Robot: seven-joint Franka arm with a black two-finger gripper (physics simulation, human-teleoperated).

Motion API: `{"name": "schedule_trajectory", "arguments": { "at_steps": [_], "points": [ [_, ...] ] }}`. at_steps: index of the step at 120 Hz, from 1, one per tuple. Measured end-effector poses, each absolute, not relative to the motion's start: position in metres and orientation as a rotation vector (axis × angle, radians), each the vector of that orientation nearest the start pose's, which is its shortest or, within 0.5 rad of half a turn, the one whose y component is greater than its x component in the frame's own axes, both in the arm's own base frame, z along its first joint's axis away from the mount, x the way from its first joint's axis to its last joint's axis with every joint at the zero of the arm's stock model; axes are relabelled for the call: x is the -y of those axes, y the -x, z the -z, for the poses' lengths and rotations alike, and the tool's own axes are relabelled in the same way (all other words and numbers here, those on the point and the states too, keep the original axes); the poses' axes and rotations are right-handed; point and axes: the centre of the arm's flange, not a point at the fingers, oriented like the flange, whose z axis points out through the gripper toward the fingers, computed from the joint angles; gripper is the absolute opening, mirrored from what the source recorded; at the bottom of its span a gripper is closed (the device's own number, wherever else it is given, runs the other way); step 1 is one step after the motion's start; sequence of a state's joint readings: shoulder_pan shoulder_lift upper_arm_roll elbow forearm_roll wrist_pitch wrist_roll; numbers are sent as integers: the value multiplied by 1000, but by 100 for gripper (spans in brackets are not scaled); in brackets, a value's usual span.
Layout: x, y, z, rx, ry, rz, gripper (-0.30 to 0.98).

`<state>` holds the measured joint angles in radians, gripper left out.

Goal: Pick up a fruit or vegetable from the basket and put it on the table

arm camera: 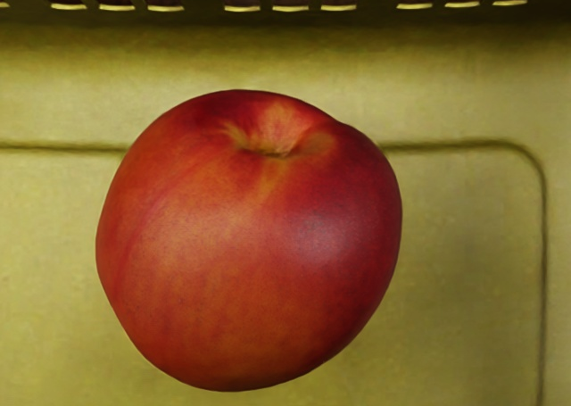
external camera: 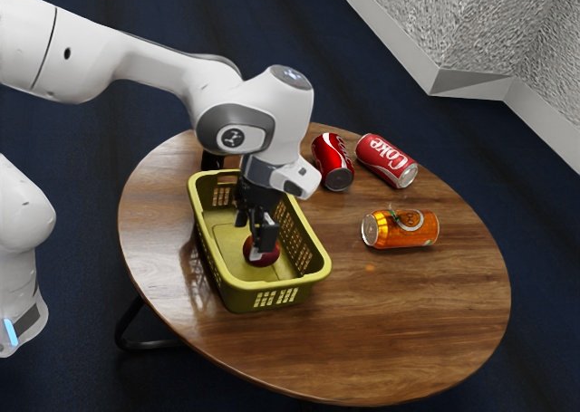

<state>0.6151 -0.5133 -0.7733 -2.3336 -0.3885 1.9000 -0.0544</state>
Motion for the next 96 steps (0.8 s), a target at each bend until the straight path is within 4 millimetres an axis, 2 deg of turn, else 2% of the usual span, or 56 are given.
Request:
{"name": "schedule_trajectory", "arguments": {
  "at_steps": [96],
  "points": [
    [111, -434, -454, 176, 3177, -45, 66]
  ]
}}
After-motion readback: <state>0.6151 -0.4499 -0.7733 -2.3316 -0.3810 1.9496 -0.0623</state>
